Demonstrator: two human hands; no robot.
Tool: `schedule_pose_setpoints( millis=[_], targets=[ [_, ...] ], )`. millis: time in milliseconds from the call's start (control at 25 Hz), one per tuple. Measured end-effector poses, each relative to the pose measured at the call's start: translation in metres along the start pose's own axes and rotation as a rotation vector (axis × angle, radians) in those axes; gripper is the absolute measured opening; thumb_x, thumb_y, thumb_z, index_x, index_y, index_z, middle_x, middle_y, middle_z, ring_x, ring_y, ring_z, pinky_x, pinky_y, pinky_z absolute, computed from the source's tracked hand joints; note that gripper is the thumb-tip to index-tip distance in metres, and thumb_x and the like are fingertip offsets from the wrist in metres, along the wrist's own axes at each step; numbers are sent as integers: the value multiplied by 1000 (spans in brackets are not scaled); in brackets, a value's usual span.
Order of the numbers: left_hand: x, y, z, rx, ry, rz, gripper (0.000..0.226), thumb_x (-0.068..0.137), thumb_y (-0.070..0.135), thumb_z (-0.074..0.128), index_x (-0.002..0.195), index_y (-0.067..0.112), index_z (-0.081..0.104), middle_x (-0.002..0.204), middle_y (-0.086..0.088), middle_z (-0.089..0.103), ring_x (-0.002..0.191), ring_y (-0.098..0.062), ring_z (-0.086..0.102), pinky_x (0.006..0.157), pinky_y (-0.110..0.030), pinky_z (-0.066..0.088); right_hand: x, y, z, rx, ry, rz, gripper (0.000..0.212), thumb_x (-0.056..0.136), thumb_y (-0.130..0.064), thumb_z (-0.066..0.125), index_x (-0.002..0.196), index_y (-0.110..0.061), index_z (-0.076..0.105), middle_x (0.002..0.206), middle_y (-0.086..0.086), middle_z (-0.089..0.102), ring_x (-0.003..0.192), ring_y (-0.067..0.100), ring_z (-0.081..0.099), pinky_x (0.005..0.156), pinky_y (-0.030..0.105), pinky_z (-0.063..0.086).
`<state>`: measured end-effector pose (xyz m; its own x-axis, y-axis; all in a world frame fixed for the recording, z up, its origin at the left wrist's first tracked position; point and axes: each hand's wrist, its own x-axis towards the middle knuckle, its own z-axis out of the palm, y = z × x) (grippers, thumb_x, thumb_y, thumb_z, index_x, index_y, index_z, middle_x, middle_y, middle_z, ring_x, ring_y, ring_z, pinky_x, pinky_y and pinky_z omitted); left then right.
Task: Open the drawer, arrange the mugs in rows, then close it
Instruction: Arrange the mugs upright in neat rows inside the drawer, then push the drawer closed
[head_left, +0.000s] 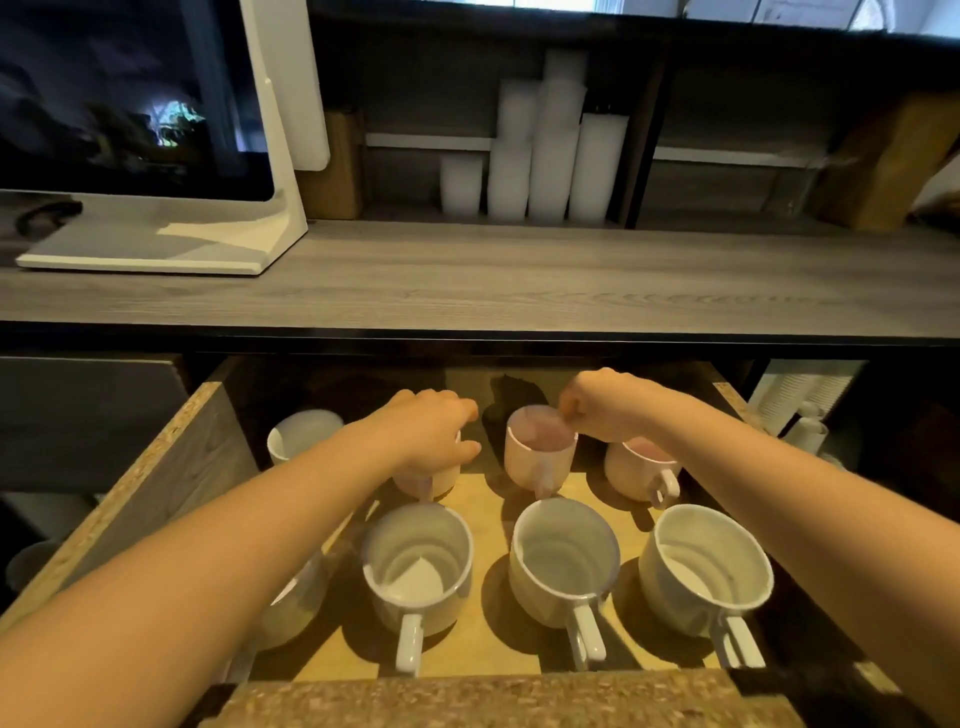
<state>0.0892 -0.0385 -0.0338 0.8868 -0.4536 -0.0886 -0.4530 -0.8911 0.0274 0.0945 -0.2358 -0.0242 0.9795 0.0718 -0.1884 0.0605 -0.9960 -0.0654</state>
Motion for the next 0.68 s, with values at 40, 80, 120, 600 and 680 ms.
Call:
schedule_pose_setpoints(
  millis=[40, 80, 120, 600, 680],
  targets=[
    [-10, 8, -8, 34, 0, 29, 46, 94, 38, 45, 136, 20, 42, 134, -5, 52, 119, -23, 53, 98, -37, 42, -10, -2, -4, -13, -18, -28, 32, 91, -26, 56, 120, -13, 63, 110, 9, 66, 96, 25, 64, 88, 36, 54],
    [-21, 14, -16, 52, -10, 50, 45, 95, 39, 44, 136, 21, 42, 133, -4, 54, 117, -22, 54, 96, -36, 43, -20, -5, -7, -20, -29, -54, 33, 91, -26, 56, 121, -13, 63, 112, 9, 66, 98, 25, 63, 89, 37, 54],
    [-31, 19, -23, 58, -30, 66, 44, 95, 39, 44, 135, 21, 43, 131, -4, 55, 114, -21, 56, 95, -35, 46, -32, -9, -11, -24, -32, -76, 33, 92, -27, 55, 122, -14, 62, 115, 8, 65, 101, 25, 62, 90, 36, 53],
    [-184, 51, -37, -97, 5, 126, 47, 96, 47, 35, 141, 34, 33, 145, 5, 44, 127, -14, 48, 103, -33, 43, -205, -59, -2, 100, 79, -267, 37, 98, -40, 34, 126, -27, 54, 117, 1, 65, 99, 17, 62, 85, 33, 52],
    [-200, 49, -24, -115, 110, 101, 48, 94, 51, 33, 140, 35, 34, 146, 8, 43, 129, -12, 45, 105, -32, 40, -220, -62, 12, 134, 110, -281, 40, 97, -44, 30, 122, -26, 56, 112, 0, 66, 95, 15, 62, 82, 35, 53]
  ],
)
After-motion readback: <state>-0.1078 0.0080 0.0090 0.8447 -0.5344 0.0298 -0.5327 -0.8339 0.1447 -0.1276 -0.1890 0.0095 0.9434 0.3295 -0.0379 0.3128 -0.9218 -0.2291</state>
